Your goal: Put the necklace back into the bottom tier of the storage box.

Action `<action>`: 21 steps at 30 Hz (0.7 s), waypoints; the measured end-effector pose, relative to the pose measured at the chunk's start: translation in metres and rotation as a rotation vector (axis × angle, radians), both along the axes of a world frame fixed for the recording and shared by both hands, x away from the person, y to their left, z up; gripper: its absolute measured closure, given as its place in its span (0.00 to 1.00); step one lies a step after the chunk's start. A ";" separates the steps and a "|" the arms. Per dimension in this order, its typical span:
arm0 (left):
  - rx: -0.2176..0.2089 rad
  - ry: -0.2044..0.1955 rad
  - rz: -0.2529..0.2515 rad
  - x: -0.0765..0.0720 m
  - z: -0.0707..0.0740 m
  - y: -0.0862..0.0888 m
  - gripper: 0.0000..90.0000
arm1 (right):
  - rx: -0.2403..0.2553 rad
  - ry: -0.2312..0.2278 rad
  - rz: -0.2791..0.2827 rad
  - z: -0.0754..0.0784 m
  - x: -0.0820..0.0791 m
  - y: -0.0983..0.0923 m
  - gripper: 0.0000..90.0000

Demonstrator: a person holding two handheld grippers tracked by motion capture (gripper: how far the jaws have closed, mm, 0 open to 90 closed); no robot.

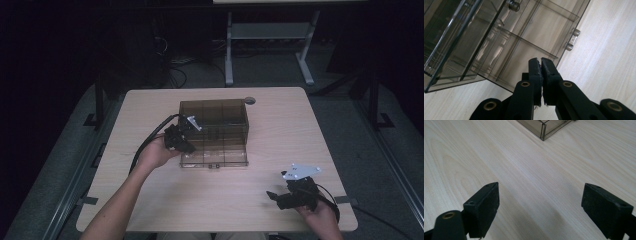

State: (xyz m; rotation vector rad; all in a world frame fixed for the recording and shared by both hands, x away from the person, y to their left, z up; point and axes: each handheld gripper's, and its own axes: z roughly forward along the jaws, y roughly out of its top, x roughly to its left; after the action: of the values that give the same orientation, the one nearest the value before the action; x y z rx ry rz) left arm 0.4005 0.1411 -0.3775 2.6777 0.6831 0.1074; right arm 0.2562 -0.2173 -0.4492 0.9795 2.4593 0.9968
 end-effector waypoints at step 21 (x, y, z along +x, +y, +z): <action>0.024 0.024 0.005 0.009 -0.012 -0.008 0.96 | 0.002 -0.002 -0.005 0.000 0.001 -0.001 0.16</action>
State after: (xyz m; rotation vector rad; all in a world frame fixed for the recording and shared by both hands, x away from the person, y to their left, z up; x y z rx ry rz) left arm 0.4099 0.1331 -0.3894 2.7042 0.7000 0.0859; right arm 0.2576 -0.2182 -0.4491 0.9841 2.4532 0.9989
